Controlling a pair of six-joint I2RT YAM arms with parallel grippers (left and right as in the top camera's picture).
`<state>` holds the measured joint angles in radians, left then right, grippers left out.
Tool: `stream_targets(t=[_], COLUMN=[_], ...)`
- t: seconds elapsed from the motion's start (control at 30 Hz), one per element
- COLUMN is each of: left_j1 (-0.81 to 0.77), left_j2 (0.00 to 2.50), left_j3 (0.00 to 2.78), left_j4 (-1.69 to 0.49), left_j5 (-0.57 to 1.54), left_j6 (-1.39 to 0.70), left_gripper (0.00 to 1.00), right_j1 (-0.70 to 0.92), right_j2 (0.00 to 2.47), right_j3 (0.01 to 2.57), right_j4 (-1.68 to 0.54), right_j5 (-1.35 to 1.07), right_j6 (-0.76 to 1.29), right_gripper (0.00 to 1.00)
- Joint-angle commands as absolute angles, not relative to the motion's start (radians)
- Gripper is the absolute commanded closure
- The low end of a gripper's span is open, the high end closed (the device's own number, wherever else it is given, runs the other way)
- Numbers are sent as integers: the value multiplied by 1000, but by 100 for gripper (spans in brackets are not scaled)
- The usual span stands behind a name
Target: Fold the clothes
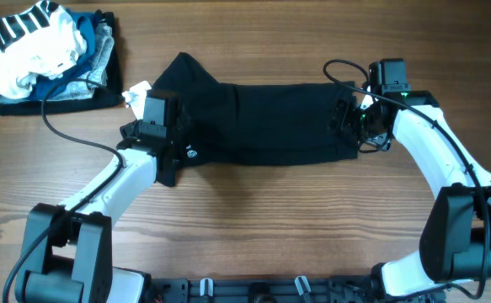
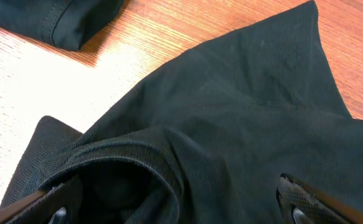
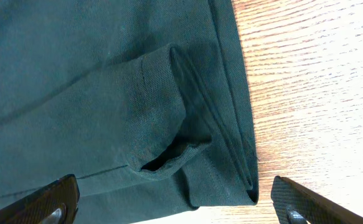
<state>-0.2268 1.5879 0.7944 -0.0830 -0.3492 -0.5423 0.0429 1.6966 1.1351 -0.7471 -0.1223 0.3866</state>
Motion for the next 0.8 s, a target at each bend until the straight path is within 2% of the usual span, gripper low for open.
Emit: stream_targets(t=[0.0,0.13,0.23,0.5,0.67,0.7,0.77], left_j1=[-222,-239,-247,-302,-302,-297,-288], left_j2=[1603,1585,1550,1260,1309,1331,1385], left_j3=[806,807,819,820,820,820,820], left_j4=[-56,30,6,-43,-72,-46,49], left_j5=[-302,-303,-303,-303,-303,-303,-304], left_j6=[-528,-526,-511,-500,-500,-500,-451], left_gripper=[0,0,0,0,1,9,13], right_j1=[42,42,42,42,42,42,42], right_j2=[1711,1711,1711,1711,1711,1711,1711], right_j3=[1150,1150,1150,1150,1150,1150,1150], right_j4=[-737,-718,-727,-726,-699,-690,-637], right_j5=[-112,-113,-121,-151,-149,-142,-131], right_j6=[366,366,366,358,334,317,276], right_gripper=[0,0,0,0,0,0,0])
